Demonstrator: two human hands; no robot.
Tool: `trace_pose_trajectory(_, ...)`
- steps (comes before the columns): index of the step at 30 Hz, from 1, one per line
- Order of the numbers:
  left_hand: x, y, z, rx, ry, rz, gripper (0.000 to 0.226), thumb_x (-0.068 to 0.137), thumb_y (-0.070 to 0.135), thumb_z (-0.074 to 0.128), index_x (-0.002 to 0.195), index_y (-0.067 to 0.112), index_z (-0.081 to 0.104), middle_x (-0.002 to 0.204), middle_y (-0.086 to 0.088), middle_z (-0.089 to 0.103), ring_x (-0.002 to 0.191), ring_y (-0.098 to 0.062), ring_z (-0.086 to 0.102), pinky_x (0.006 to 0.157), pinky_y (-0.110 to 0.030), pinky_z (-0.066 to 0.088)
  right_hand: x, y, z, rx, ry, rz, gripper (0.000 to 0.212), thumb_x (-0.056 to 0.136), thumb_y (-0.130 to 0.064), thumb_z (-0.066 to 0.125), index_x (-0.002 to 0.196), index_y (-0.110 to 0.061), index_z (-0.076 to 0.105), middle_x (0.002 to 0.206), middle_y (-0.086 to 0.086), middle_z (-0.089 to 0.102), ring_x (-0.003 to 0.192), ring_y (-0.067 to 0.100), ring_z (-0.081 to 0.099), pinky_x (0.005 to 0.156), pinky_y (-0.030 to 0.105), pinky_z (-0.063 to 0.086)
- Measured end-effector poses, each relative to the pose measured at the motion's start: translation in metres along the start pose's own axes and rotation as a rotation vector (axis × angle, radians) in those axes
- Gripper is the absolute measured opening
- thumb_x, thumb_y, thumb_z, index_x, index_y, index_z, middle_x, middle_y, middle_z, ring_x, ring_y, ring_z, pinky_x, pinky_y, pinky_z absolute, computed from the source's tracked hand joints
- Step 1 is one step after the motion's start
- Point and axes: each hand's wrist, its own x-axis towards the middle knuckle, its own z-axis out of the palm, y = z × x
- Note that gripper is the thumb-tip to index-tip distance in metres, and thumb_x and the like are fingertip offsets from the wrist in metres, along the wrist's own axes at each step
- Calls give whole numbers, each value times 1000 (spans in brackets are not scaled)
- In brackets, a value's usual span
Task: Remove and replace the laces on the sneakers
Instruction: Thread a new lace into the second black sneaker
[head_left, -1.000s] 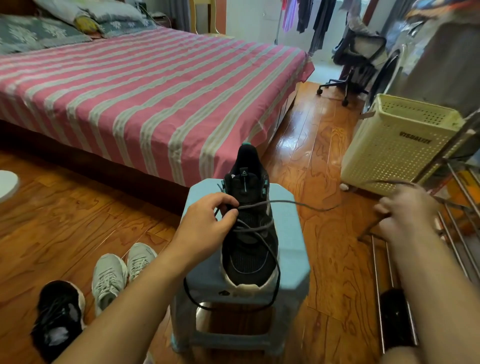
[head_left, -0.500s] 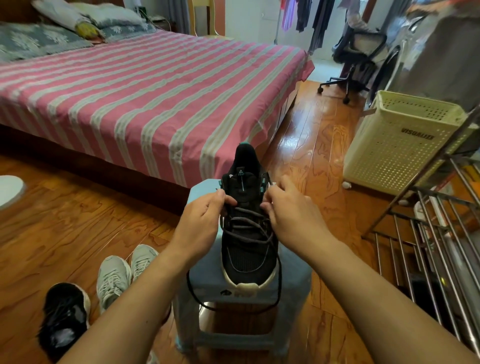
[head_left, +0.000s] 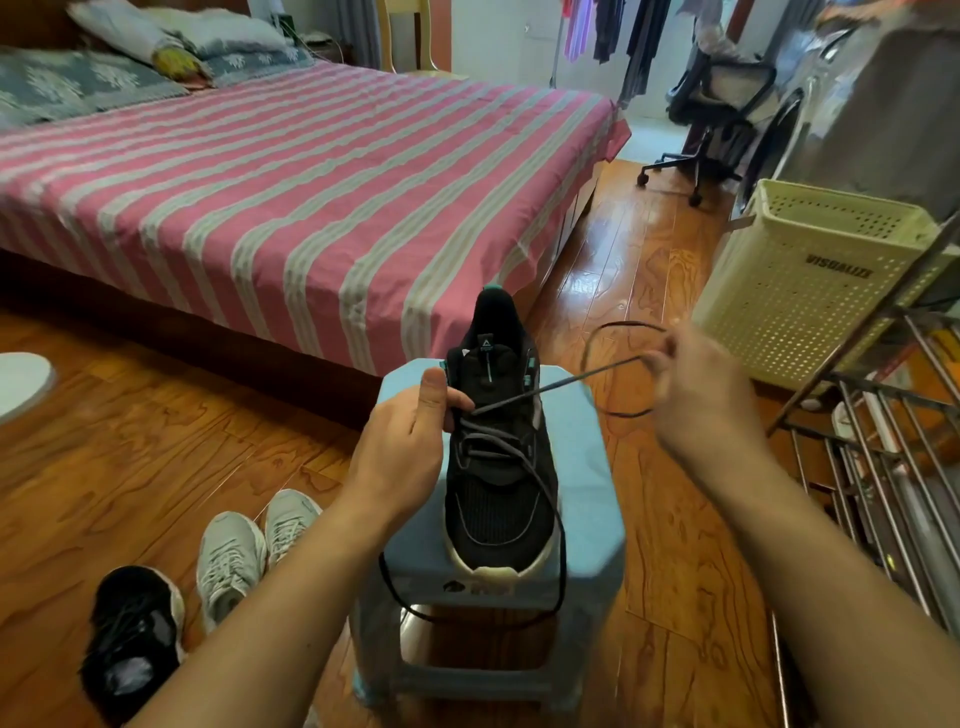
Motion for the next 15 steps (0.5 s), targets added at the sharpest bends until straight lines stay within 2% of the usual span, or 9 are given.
trace_pose_trajectory(2, -1, 4, 3, 52, -15, 20, 73, 99, 66, 15, 95, 30, 77, 80, 18, 65, 82, 2, 61, 76, -24, 45, 4, 15, -9, -42, 23, 101, 11, 101, -18, 56, 96, -8, 55, 94, 16, 58, 85, 32, 50, 68, 36, 29)
trace_pose_trajectory(4, -2, 8, 8, 147, -28, 65, 70, 99, 67, 18, 94, 28, 75, 84, 14, 65, 86, -4, 62, 80, -33, 50, 1, 20, -4, -93, -5, 150, 14, 101, -19, 55, 100, -5, 57, 102, 19, 62, 94, 37, 55, 72, 38, 35)
trace_pose_trajectory(6, -3, 11, 9, 251, -3, 92, 59, 98, 65, 28, 91, 25, 70, 87, 10, 66, 84, -10, 62, 77, -43, 53, -2, 20, 3, -100, -44, 151, 14, 100, -24, 58, 99, -10, 60, 102, 14, 64, 92, 32, 55, 73, 35, 36)
trace_pose_trajectory(10, 6, 2, -6, 386, 75, 90, 7, 94, 34, 60, 93, 28, 64, 94, 12, 62, 86, -11, 59, 80, -42, 52, -1, 24, -1, 73, -42, 167, 15, 99, -28, 58, 99, -19, 70, 93, 1, 68, 89, 21, 59, 74, 32, 41)
trace_pose_trajectory(12, 10, -5, -16, 384, 53, 62, 8, 91, 28, 61, 97, 31, 65, 96, 12, 61, 89, -11, 58, 81, -43, 52, -1, 20, -15, 182, -11, 181, 14, 101, -23, 54, 99, -22, 68, 90, 0, 69, 81, 19, 61, 71, 34, 47)
trace_pose_trajectory(13, 11, -7, -20, 363, 43, 71, 13, 91, 27, 61, 100, 32, 68, 95, 12, 61, 87, -10, 58, 79, -41, 51, -3, 14, -25, 321, -94, 207, 16, 103, -19, 52, 98, -19, 67, 86, 0, 68, 68, 16, 57, 62, 32, 45)
trace_pose_trajectory(14, 9, -6, -23, 316, 49, 95, 18, 92, 23, 62, 103, 33, 71, 94, 12, 62, 84, -8, 58, 76, -38, 50, -7, 6, -35, 527, -292, 236, 18, 103, -16, 52, 98, -12, 68, 80, 3, 65, 56, 13, 50, 51, 29, 41)
trace_pose_trajectory(15, 6, -2, -24, 253, 72, 128, 22, 93, 17, 62, 105, 31, 74, 92, 12, 64, 83, -8, 59, 74, -34, 49, -14, -3, -44, 744, -590, 239, 17, 102, -16, 54, 98, -6, 68, 77, 7, 63, 49, 11, 45, 44, 26, 38)
